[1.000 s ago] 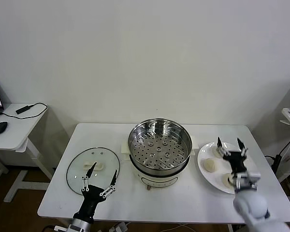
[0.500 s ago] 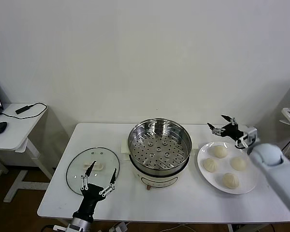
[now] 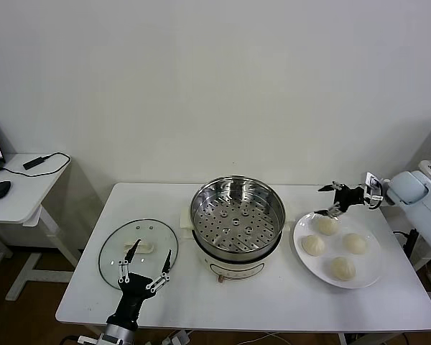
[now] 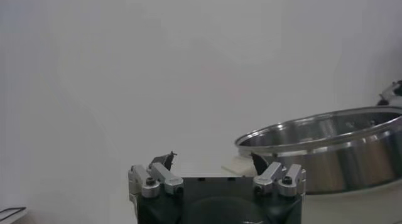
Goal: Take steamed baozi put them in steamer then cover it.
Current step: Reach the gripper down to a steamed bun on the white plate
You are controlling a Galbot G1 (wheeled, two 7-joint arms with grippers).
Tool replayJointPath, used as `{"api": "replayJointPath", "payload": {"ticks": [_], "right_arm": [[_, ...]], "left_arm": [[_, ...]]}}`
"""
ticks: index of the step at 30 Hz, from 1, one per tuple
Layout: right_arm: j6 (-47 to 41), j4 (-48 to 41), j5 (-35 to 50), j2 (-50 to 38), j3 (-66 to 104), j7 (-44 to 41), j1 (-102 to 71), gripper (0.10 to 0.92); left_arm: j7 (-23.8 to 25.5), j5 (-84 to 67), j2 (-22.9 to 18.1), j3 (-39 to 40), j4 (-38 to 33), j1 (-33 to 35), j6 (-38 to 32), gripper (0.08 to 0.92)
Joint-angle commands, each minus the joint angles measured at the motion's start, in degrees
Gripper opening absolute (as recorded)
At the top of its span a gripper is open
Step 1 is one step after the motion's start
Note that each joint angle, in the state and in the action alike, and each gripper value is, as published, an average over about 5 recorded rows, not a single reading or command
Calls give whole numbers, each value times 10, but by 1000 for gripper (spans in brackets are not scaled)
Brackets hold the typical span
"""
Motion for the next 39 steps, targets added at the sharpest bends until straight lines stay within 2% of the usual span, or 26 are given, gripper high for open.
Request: {"api": "replayJointPath", "payload": {"ticks": [1, 14, 32, 39], "right_arm": [[20, -82, -125, 38, -52, -94, 67, 823], [42, -152, -174, 110, -38, -32, 46, 823], [52, -178, -200, 137, -32, -9, 30, 820], [53, -185, -200, 142, -31, -1, 28, 749]], "left_arm": [[-1, 1, 0, 0, 0, 0, -1, 823], [-3, 8, -6, -4, 4, 8, -13, 823], [-4, 10, -6, -4, 11, 8, -21, 823], [-5, 10, -7, -4, 11, 7, -23, 823]]}}
